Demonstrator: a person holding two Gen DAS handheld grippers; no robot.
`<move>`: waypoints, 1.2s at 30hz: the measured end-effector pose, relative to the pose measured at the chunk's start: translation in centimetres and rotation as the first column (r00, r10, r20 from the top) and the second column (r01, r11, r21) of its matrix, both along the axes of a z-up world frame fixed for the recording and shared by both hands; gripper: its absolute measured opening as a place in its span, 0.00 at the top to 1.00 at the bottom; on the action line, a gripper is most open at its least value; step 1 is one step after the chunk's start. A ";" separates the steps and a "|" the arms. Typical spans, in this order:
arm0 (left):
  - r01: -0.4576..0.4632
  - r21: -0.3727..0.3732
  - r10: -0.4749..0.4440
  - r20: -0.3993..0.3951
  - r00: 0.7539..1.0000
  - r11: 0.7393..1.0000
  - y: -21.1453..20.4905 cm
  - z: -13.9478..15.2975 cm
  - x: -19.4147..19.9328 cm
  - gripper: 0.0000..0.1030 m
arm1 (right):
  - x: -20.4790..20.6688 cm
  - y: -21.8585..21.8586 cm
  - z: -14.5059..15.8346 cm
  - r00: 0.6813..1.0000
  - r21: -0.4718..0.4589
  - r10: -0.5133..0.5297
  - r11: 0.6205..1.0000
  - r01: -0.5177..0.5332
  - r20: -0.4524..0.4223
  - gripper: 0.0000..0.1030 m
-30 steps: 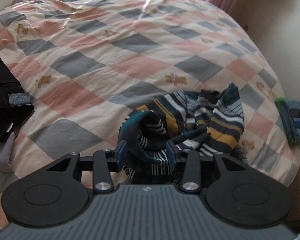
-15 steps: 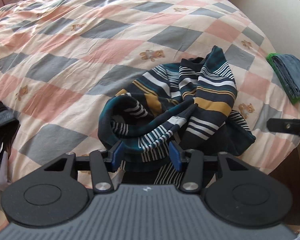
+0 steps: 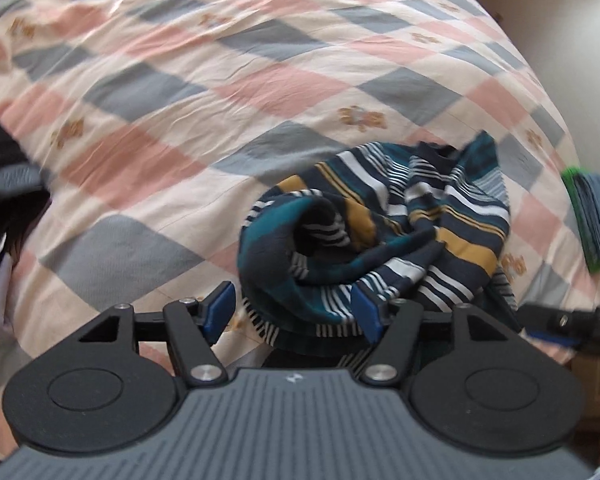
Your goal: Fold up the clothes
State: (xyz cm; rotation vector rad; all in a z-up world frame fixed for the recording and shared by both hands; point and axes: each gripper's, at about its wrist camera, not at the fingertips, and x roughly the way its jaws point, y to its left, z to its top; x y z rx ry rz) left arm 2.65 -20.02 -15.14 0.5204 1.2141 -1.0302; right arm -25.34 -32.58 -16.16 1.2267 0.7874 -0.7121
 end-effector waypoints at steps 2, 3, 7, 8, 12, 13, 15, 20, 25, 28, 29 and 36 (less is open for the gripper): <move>-0.025 0.013 0.026 -0.036 0.999 1.000 -0.2 -1.0 0.8 0.38 | 0.4 -0.1 -1.2 0.999 0.055 -0.026 0.998 0.024 0.032 0.37; -0.037 0.022 0.038 -0.051 0.998 0.999 -0.4 -1.6 1.0 0.38 | 0.7 -0.1 -1.9 0.998 0.081 -0.044 0.996 0.041 0.041 0.37; -0.076 0.068 0.082 -0.089 0.993 0.995 -1.0 -4.2 1.6 0.37 | 2.7 -0.1 -5.1 0.996 0.171 -0.079 0.983 0.072 0.034 0.37; -0.082 0.083 0.090 -0.094 0.992 0.993 -1.2 -4.9 1.7 0.37 | 3.4 -0.1 -6.0 0.997 0.187 -0.078 0.980 0.073 0.021 0.37; -0.107 0.153 0.121 -0.082 0.989 0.982 -1.8 -8.3 2.0 0.36 | 5.9 0.2 -9.5 0.997 0.210 -0.046 0.976 0.060 -0.068 0.37; -0.119 0.168 0.135 -0.087 0.987 0.979 -1.9 -9.1 2.2 0.36 | 6.2 0.3 -10.3 0.995 0.208 -0.056 0.975 0.073 -0.086 0.37; -0.140 0.177 0.160 -0.108 0.981 0.974 -2.0 -10.4 2.6 0.40 | 6.4 0.5 -12.0 0.993 0.205 -0.088 0.973 0.103 -0.080 0.36; -0.068 0.152 0.085 -0.111 0.990 0.986 -2.1 -10.7 2.5 0.91 | 4.8 0.4 -12.7 0.998 0.185 -0.018 0.982 0.028 -0.055 0.89; 0.036 0.091 -0.046 0.103 0.994 0.995 -0.3 -6.4 2.4 0.92 | -1.3 0.2 -5.5 0.995 0.054 0.091 0.995 -0.090 -0.032 0.92; 0.046 0.095 -0.064 0.195 0.979 0.994 1.1 -4.5 4.0 0.92 | -7.9 -1.5 -1.2 0.988 -0.045 0.067 0.996 -0.073 -0.137 0.92; 0.041 0.095 -0.060 0.208 0.976 0.995 1.5 -4.0 4.7 0.92 | -10.3 -2.3 -0.2 0.981 -0.077 0.041 0.995 -0.057 -0.190 0.92; -0.035 0.165 -0.039 0.426 0.904 0.986 1.6 -1.9 6.8 0.88 | -21.8 -9.6 4.5 0.814 -0.297 -0.049 0.942 -0.155 -0.578 0.92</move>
